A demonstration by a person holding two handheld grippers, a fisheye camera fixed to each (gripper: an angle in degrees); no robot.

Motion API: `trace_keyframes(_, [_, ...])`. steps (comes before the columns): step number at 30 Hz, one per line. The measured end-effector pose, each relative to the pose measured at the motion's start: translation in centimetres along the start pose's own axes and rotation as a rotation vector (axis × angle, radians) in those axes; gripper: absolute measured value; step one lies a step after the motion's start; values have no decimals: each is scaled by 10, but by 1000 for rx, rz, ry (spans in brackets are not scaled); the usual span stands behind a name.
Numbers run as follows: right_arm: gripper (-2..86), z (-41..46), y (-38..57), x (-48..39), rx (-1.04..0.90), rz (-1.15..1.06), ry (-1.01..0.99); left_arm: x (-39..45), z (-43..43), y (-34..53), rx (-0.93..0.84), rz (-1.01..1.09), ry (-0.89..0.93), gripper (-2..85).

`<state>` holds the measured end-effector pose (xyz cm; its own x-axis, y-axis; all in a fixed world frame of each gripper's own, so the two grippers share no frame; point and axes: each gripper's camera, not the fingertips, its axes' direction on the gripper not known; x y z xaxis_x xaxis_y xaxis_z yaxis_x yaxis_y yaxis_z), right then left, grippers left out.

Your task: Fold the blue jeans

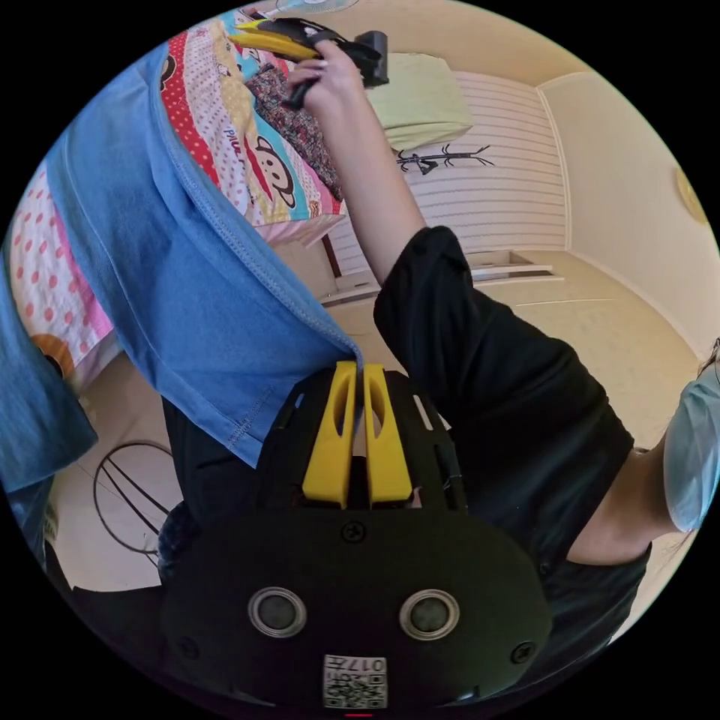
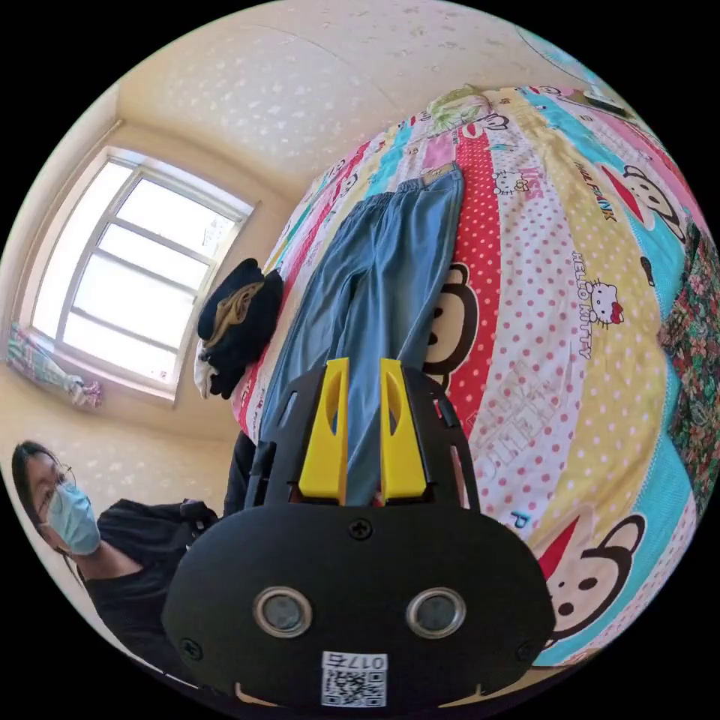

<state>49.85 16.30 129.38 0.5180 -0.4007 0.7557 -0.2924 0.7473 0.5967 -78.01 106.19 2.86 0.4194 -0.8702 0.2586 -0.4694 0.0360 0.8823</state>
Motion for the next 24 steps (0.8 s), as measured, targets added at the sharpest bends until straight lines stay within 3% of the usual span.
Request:
trace_keyframes(8, [34,115,-116,44,89,277,162,19,-45,28,86,-17,2,-9])
trace_keyframes(15, [30,131,-141,-23,208,172,498,-5,-108,80,207,-97,86,-10])
trace_keyframes(17, [60,150,-154,-26,100,146,632,3,-119,82,202,-63,99,-10])
trace_keyframes(20, [61,179,-161,-4,-69,239,628,18,-127,80,187,-21,86,-9])
trace_keyframes(24, [24,193,-152,-23,4,172,723,14,-140,86,201,-32,118,-9])
